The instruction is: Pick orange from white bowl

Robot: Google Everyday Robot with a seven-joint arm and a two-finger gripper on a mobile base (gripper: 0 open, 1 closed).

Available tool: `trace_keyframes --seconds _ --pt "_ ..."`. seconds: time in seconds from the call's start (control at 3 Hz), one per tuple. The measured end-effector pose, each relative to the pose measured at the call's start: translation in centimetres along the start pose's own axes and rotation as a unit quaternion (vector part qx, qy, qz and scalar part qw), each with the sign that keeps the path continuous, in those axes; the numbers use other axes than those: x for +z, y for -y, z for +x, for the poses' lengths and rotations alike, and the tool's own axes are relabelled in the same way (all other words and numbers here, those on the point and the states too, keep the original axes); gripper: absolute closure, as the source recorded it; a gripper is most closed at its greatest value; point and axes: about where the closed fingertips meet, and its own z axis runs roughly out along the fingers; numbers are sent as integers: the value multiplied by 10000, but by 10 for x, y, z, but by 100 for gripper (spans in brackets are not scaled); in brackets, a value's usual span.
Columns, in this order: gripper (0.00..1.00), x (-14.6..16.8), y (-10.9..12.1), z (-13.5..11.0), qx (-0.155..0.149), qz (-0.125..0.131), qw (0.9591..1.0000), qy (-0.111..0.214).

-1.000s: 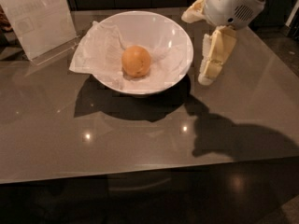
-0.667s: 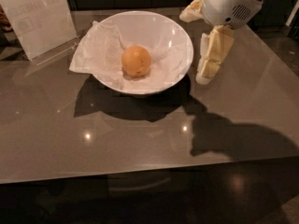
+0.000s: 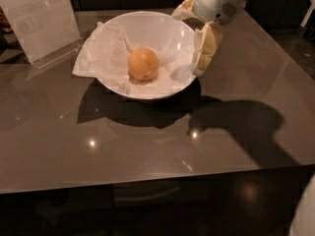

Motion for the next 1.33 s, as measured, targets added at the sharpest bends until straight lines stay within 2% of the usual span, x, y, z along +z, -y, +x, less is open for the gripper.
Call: trace_keyframes --seconds 0.33,1.0,1.33 --pt "0 21 24 3 -27 -131 9996 244" --pt "0 28 36 2 33 51 9993 364" --pt "0 54 43 -4 -17 -154 9977 658"
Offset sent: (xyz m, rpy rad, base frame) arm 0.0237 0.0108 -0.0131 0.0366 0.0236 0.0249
